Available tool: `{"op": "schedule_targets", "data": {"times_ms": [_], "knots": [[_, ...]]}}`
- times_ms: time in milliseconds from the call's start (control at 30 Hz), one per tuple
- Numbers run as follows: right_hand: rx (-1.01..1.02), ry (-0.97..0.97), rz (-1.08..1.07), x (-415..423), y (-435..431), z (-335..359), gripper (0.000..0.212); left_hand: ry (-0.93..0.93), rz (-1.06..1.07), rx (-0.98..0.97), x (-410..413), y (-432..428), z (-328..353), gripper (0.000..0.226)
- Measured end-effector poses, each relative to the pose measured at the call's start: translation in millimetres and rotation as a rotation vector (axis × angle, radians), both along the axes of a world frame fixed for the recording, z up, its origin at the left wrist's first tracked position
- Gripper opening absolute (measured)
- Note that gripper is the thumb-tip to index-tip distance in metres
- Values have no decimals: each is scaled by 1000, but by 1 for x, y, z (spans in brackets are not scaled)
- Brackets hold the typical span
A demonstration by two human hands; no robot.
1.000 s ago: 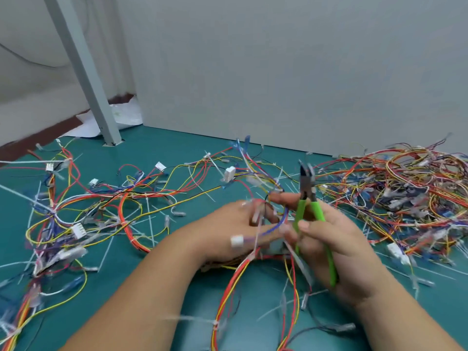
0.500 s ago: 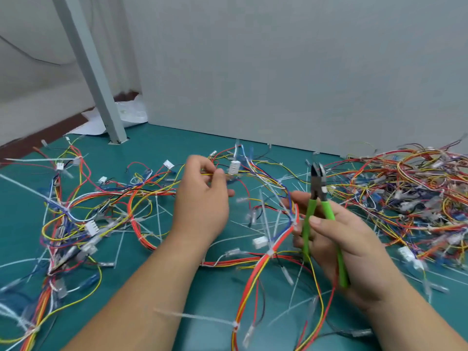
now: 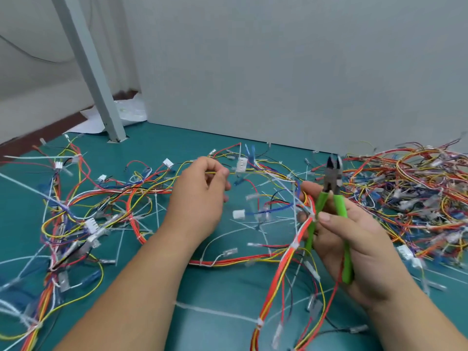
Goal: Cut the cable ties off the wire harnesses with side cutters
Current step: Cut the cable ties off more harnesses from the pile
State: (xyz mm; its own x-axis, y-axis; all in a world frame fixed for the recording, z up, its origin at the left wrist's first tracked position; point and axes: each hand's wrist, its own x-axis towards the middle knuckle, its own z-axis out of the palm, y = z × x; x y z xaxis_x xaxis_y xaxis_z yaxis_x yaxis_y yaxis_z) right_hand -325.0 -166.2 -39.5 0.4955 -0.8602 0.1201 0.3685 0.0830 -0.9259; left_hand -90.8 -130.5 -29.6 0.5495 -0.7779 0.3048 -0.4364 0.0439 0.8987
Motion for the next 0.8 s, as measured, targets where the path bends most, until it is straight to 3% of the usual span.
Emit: {"op": "schedule_targets", "data": {"times_ms": [167,333,533,667,800], "knots": [[-117,169,20,7,7,-3,60,254,-195,-76,-14,-1,5,15],[-113,131,-15,7,7,-1,57,452,-204,-178,-14,-3,4,14],[-65,54,-84,4,2,-1,51,242,-104,-109,-8,-4,-1,14],[-59,28,-98,3,-1,-1,52,229,-91,-67,-8,-4,-1,10],[-39,-87,-132,0,-5,3,51,437,-489,164,3,9,8,32]]}}
